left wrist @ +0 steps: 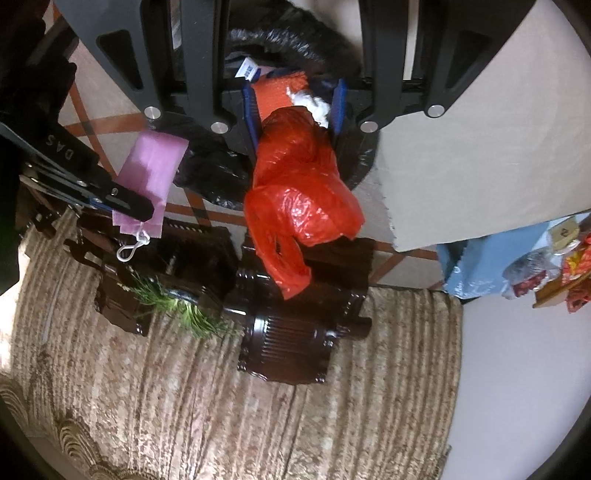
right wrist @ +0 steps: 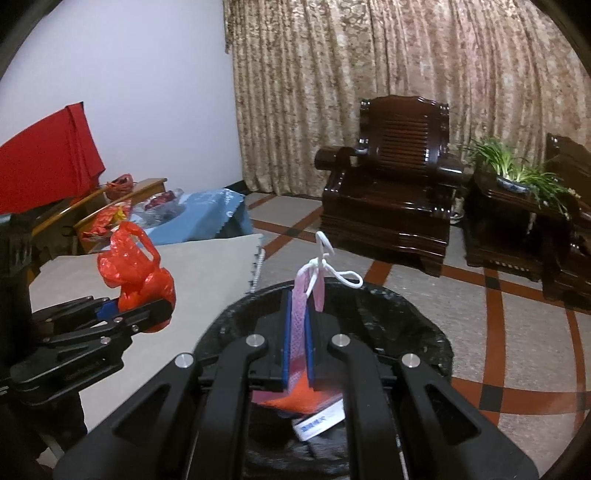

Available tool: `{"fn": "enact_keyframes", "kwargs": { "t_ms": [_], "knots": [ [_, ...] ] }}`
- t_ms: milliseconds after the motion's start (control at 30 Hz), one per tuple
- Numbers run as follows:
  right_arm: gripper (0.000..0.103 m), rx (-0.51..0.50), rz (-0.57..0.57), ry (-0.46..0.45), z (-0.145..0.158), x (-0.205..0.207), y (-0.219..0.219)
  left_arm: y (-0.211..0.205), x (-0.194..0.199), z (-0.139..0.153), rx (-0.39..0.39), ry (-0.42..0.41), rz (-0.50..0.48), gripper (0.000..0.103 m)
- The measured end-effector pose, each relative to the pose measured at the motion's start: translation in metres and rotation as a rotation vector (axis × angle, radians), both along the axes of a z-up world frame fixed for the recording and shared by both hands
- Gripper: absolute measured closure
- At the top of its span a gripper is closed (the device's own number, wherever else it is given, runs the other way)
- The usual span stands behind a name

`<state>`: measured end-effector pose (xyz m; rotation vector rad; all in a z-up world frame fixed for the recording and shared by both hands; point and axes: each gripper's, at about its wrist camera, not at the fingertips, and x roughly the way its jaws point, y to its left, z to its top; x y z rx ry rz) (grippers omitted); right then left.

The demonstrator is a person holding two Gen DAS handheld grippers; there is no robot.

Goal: Collect trash
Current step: 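Carry the red bag and pink mask over the bin, then open both tools to drop the red bag and pink mask into the bin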

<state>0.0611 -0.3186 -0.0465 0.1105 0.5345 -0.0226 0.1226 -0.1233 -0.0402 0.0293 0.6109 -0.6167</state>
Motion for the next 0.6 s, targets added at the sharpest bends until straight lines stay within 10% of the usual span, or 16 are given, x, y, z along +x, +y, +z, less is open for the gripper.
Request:
{"fn": "enact_keyframes", "kwargs": {
  "t_ms": [600],
  "knots": [
    [0.097, 0.019, -0.048, 0.107, -0.059, 0.043, -0.047, -0.069, 0.055, -0.048, 0.062, 0.045, -0.082, 0.072]
  ]
}}
